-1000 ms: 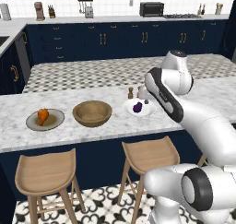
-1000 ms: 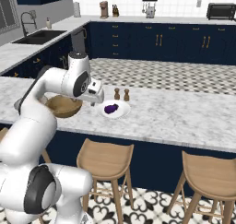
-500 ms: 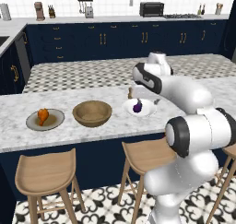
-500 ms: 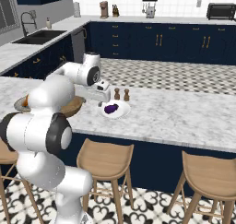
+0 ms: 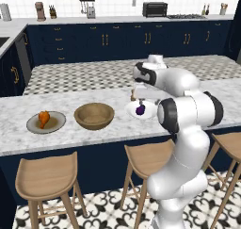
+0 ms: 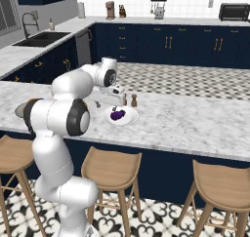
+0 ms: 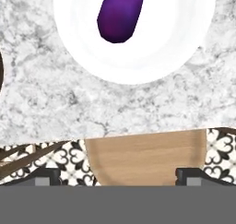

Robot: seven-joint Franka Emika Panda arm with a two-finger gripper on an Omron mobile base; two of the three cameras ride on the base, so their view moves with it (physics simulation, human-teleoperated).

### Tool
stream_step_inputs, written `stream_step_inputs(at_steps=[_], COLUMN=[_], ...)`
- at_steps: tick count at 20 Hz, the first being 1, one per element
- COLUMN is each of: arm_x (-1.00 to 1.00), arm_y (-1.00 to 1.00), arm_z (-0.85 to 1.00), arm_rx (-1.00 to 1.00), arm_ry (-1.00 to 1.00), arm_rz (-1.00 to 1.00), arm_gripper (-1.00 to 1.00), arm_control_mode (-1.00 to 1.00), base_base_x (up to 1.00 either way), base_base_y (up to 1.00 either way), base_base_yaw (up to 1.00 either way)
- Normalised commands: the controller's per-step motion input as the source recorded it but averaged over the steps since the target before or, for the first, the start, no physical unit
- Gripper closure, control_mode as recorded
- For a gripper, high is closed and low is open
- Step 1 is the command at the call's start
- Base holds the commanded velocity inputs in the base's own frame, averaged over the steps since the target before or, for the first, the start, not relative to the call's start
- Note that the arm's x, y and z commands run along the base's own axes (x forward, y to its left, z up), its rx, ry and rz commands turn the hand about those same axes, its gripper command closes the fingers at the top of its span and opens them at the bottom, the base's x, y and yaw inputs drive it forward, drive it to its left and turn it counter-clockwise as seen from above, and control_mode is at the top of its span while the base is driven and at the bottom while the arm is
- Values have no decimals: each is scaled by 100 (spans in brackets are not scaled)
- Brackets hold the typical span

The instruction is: Pick the chicken drumstick and eggplant from their plates and place them in the bowl. Then put the bowl in the fridge.

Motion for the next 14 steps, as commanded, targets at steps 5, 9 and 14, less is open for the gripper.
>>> stream_step_inputs(at_steps=[5,9,14], arm_x=[39,28,43], arm_y=[1,1,1], arm_z=[-52,-40,-21], arm_rx=[0,0,0], arm_ry=[-2,-12,-6], arm_rz=[-9,-13,-8], arm_gripper=[-100,-100,-100], arm_control_mode=[-100,-100,-100], base_base_x=[0,0,0], base_base_y=[0,0,0], base_base_yaw=[0,0,0])
